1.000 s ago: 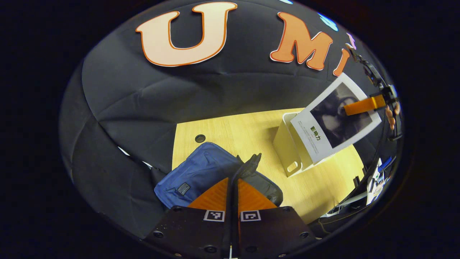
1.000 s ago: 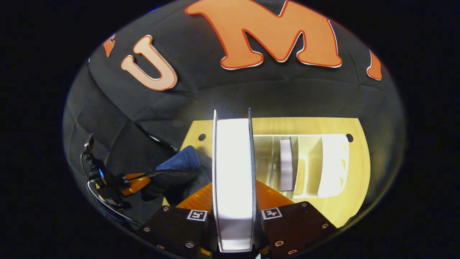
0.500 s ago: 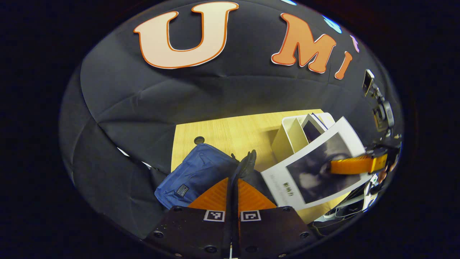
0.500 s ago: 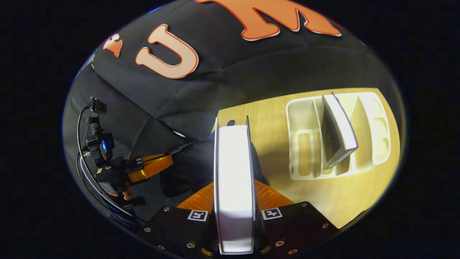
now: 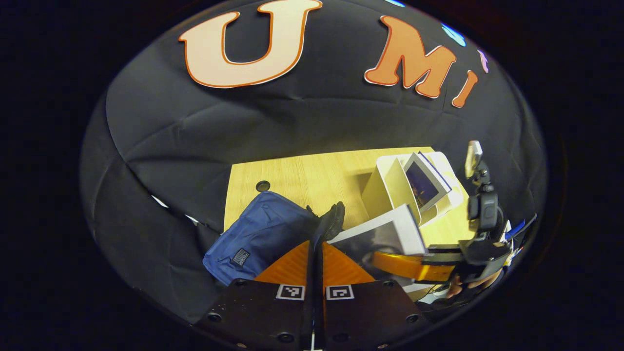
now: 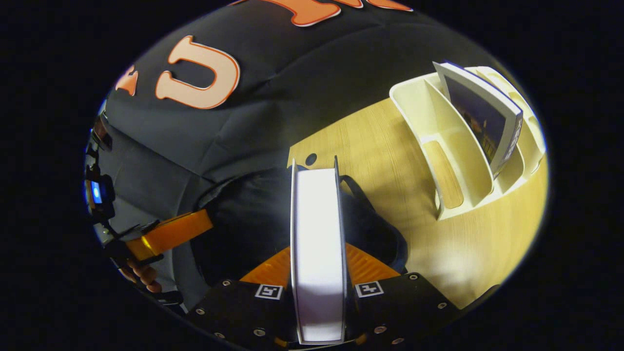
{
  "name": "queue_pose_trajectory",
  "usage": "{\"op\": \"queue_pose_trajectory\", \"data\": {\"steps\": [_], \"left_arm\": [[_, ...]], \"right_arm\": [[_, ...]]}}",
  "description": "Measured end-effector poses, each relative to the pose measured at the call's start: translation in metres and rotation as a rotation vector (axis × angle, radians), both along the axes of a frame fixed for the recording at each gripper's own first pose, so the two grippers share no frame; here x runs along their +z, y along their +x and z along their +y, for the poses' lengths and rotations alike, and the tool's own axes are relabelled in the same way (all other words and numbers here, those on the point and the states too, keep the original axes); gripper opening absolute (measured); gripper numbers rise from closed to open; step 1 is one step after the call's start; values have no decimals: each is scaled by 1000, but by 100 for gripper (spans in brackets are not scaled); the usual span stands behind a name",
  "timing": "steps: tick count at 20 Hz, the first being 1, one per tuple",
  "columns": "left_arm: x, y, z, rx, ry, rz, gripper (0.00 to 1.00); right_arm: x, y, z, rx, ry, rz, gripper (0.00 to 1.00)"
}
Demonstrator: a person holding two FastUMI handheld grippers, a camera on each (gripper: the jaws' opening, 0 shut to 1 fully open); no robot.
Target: Open the schoolbag, grab two books from the bookshelf and put them into the schoolbag.
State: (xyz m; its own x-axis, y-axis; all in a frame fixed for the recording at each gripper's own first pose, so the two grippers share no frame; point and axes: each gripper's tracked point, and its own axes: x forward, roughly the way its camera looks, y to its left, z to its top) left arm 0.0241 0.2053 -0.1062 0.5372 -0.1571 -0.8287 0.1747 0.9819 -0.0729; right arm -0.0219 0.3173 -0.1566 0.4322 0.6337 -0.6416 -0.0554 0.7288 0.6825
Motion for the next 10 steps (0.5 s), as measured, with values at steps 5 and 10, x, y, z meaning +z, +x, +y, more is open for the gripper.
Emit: {"op": "queue_pose_trajectory", "data": {"steps": [5,10], "left_arm": [[-6,-5,-6,-13,-15,7,2],[-10,-8,-14,-32,-31,12,2]], "right_arm": [[-27,7,28,-112,74,60,39],[-28,15,33,-252,154,75,39]]}}
